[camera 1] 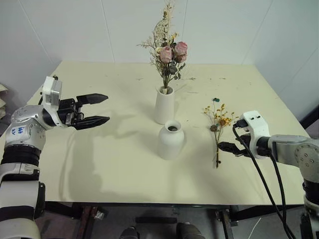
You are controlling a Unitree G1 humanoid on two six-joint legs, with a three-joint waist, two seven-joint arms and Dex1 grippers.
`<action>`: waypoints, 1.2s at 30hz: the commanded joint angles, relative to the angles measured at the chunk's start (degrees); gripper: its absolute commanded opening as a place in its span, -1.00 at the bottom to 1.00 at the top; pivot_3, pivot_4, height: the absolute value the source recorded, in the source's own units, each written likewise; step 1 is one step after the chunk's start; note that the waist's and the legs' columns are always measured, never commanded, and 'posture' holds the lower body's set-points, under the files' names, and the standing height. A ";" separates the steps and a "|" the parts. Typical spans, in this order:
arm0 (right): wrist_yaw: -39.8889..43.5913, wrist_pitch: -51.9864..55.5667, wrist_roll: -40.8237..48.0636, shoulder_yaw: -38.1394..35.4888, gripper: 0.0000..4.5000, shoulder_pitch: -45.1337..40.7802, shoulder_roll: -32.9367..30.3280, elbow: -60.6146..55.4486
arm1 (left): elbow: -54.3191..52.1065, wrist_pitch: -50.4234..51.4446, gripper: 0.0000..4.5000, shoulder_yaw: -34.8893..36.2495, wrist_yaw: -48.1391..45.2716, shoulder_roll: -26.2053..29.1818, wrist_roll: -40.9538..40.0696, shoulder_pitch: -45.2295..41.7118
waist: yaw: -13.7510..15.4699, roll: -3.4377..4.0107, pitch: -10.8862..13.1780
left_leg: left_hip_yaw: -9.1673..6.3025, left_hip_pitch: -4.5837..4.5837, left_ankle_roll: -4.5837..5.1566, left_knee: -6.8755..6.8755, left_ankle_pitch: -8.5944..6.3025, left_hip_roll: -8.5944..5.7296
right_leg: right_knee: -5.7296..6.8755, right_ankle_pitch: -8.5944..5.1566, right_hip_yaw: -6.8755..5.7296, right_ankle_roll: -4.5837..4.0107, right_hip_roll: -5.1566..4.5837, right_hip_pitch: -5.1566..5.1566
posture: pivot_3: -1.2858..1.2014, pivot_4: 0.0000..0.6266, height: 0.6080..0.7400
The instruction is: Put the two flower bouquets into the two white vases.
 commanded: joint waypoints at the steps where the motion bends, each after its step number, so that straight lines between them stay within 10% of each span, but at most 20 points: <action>1: -0.54 2.29 -2.69 2.04 1.00 -3.36 0.97 2.61 | -3.29 -0.11 1.00 1.05 -6.41 1.56 -1.95 1.70 | -0.04 0.00 0.00 | 0.00 -0.02 0.01 -0.02 -0.01 0.00 | 0.00 -0.01 0.00 0.00 0.00 -0.02 | 0.03 -0.52 1.00; 23: 3.30 -2.91 -17.68 15.93 1.00 -17.55 6.62 27.90 | -10.47 0.49 1.00 8.28 -6.41 3.45 -0.91 10.55 | -0.45 0.02 0.01 | 0.05 -0.13 0.07 -0.07 -0.04 0.00 | 0.02 -0.02 0.02 0.01 0.01 -0.19 | 0.03 -0.52 1.00; 36: 4.93 1.80 -17.15 12.81 -0.79 -12.76 5.80 17.22 | -10.31 0.53 1.00 9.12 -6.41 2.04 0.88 9.99 | 0.14 0.01 0.01 | 0.04 -0.16 0.07 -0.06 -0.04 0.00 | -0.01 -0.03 -0.01 0.01 0.00 -0.19 | 0.03 -0.52 1.00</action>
